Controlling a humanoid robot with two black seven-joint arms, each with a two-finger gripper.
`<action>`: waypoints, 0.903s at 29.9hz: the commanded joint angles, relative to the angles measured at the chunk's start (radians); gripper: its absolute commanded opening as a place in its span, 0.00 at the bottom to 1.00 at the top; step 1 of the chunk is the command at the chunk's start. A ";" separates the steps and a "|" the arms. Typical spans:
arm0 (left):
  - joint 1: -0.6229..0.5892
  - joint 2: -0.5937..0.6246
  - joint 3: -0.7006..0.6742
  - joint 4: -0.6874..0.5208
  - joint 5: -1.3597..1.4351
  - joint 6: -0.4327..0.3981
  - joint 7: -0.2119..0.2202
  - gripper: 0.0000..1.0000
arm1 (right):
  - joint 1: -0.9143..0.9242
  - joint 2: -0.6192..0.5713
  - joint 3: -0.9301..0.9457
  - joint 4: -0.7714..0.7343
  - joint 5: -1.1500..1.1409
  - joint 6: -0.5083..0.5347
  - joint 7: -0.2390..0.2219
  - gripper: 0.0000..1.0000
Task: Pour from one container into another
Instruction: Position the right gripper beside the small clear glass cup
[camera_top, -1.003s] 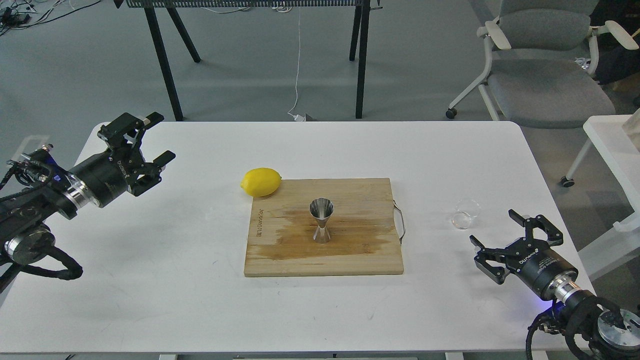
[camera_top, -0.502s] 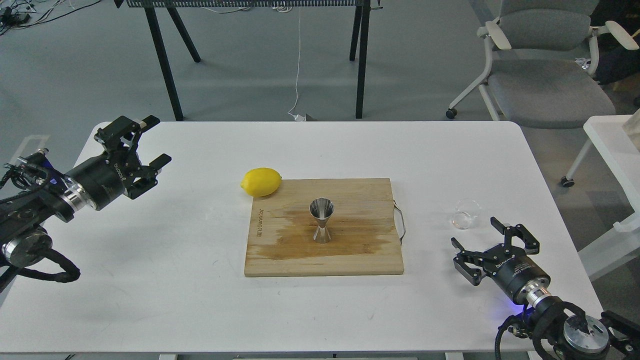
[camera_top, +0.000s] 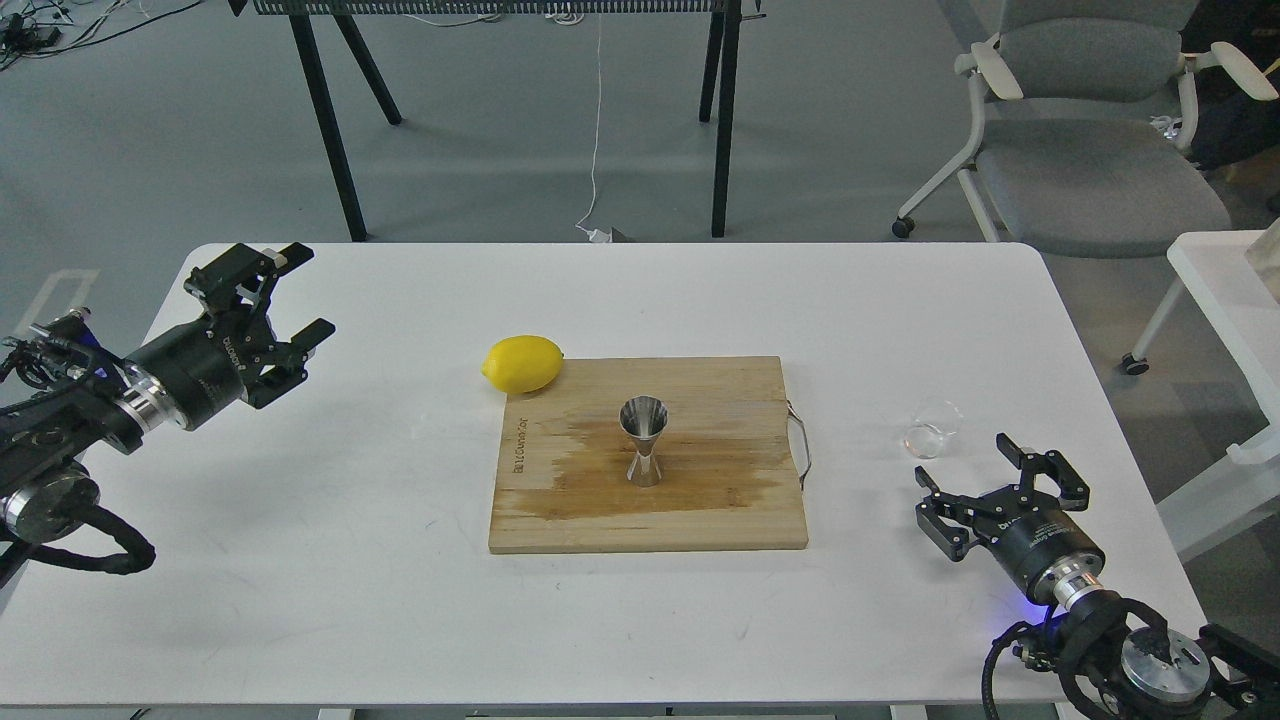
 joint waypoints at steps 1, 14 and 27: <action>0.000 -0.003 0.001 0.008 0.000 0.000 0.000 0.99 | 0.002 0.016 0.015 -0.031 0.000 0.000 0.001 1.00; 0.002 -0.003 0.002 0.016 0.000 0.000 0.000 0.99 | 0.037 0.071 0.028 -0.114 0.000 0.000 -0.001 1.00; 0.011 -0.007 0.004 0.038 0.000 0.000 0.000 0.99 | 0.071 0.100 0.035 -0.169 -0.001 0.000 -0.001 1.00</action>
